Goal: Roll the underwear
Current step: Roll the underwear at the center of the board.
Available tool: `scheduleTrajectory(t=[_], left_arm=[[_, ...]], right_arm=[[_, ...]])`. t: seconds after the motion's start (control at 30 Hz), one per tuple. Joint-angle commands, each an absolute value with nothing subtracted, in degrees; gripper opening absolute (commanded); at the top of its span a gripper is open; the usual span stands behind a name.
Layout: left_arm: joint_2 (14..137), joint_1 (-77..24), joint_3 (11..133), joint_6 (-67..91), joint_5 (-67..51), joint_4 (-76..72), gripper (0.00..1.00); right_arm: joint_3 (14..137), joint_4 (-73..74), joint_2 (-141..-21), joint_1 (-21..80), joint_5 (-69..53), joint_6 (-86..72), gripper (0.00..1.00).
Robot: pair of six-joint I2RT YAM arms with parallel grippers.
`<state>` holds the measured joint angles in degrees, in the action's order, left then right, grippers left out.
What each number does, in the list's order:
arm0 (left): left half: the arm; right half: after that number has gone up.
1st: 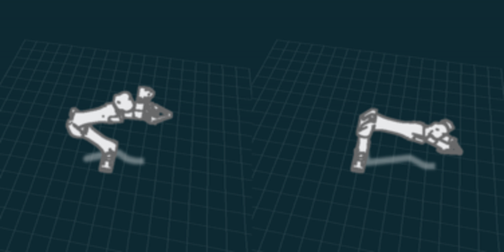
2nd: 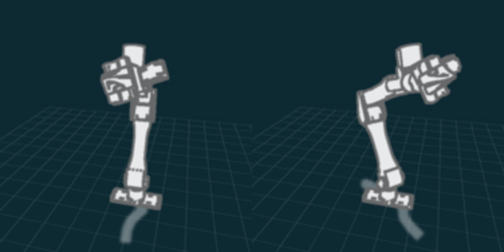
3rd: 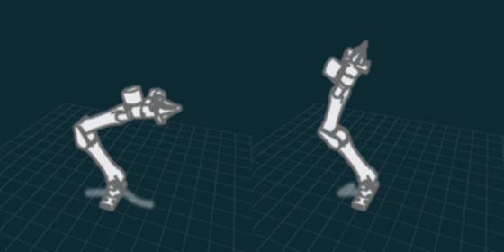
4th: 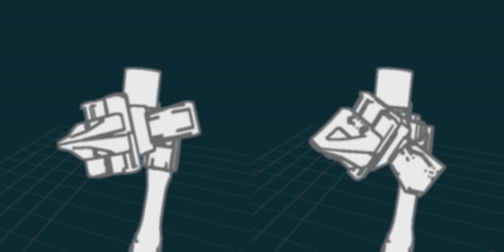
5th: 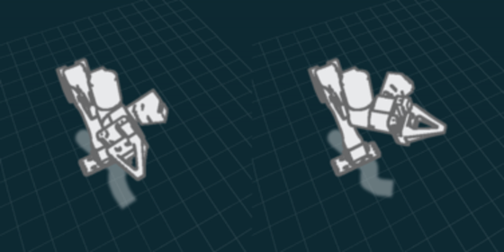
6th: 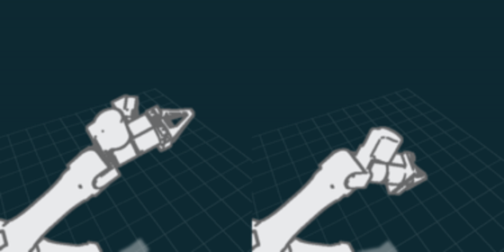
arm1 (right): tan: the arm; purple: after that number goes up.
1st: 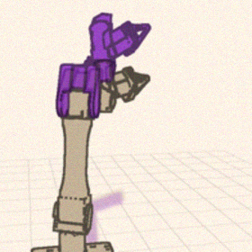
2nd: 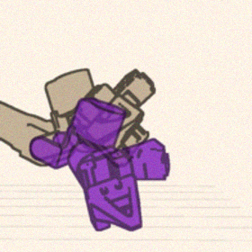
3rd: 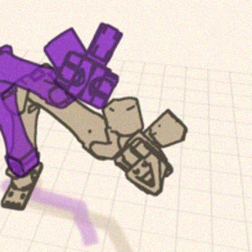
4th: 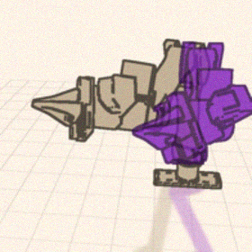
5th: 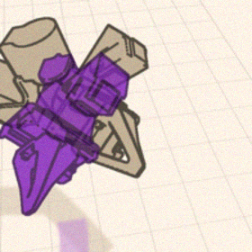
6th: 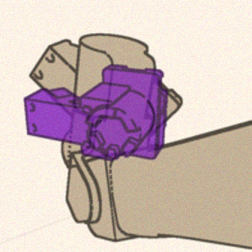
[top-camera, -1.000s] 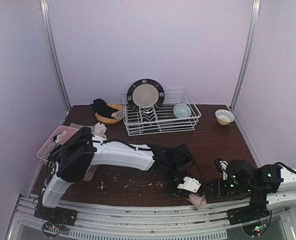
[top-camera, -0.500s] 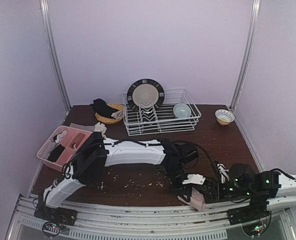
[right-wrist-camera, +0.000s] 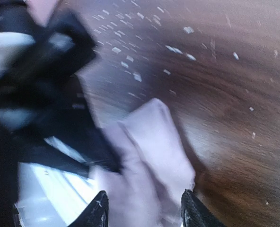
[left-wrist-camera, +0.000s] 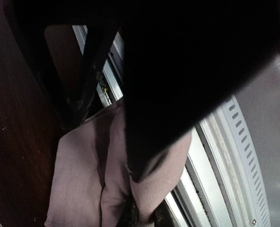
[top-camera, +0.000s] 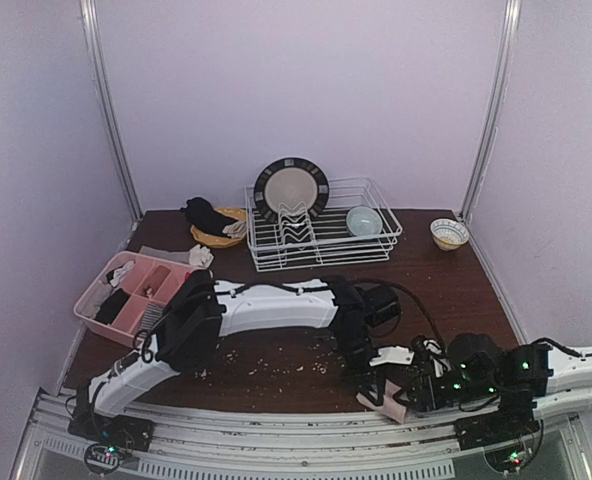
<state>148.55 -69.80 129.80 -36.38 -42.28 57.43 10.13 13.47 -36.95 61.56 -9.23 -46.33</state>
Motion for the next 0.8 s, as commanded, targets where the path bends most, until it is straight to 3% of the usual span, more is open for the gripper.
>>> scheduleTrajectory(t=[0.0, 0.27, 0.47, 0.67, 0.77], left_arm=[[147.2, -68.3, 120.9, -32.5, -38.6, 52.0, 0.00], [126.6, -59.4, 95.1, -22.5, -37.2, 34.1, 0.00], [115.9, -58.4, 84.8, -16.7, -23.6, 36.2, 0.00], [109.9, -58.3, 82.4, -8.5, -4.2, 44.2, 0.00], [110.3, -58.3, 82.9, -6.3, -6.9, 46.7, 0.00]], right_arm=[[10.4, 13.9, -28.8, 61.7, -2.2, -48.3, 0.51], [10.9, 16.8, -21.8, 61.5, 2.1, -46.7, 0.51], [13.1, 8.5, -31.5, 61.0, 3.0, -43.5, 0.50], [14.6, 2.0, -42.8, 60.7, 4.3, -42.2, 0.49], [14.6, -1.8, -48.0, 60.7, 2.4, -42.2, 0.49]])
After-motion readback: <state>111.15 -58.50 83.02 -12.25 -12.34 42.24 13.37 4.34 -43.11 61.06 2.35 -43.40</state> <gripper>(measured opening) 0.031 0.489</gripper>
